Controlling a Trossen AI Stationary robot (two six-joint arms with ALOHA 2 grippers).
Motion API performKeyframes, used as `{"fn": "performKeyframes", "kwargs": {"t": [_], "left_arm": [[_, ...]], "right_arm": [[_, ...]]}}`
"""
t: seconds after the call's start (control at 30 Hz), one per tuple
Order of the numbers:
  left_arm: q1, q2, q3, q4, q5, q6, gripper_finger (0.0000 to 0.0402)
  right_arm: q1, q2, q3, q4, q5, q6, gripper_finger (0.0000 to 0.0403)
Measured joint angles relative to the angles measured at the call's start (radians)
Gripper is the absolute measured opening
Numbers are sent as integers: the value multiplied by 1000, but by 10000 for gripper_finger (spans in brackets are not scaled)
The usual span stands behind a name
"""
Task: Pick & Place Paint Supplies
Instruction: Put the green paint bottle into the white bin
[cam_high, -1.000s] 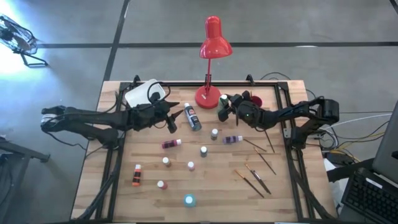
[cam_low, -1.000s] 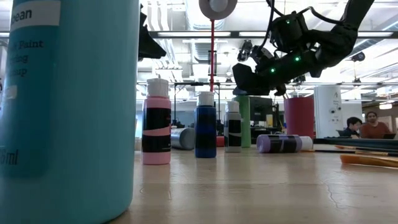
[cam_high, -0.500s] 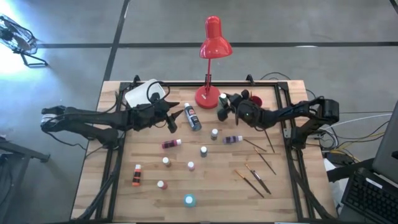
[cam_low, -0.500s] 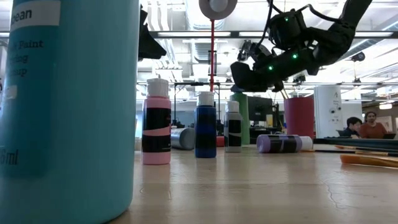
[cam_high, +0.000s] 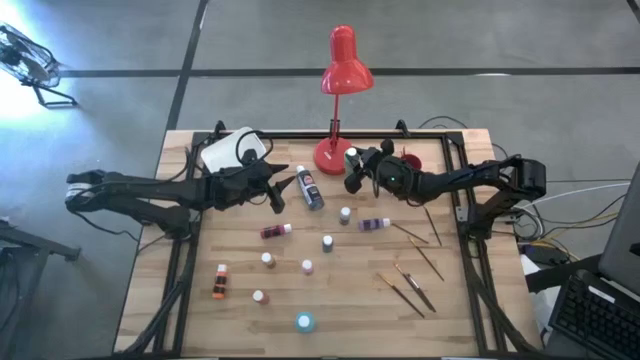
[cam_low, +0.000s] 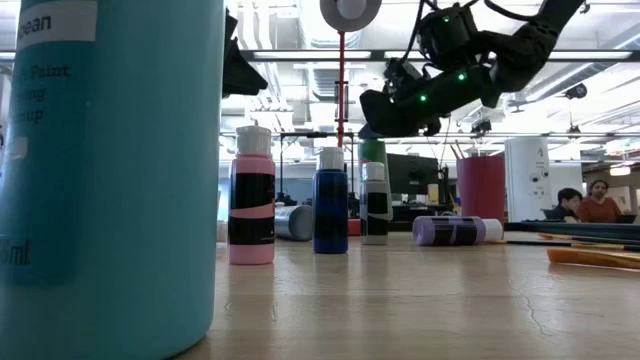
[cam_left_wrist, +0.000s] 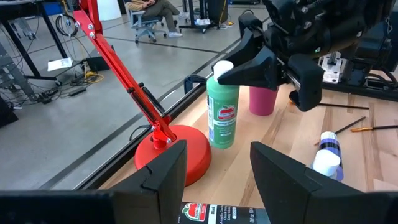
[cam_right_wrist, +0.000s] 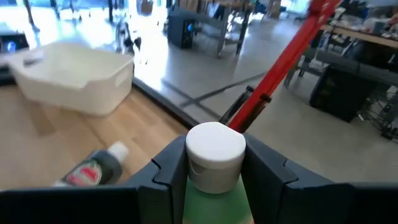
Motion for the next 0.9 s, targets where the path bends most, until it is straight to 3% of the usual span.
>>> {"fn": "performKeyframes", "kwargs": {"t": [0.27,0.9], "left_arm": [[0,0,0,0,0,0,183],[0,0,-2,19,43,26,184]], "right_arm": [[5,-24,47,-103,-35,0,112],[87,-141,52,-140,-71,-13,112]]}}
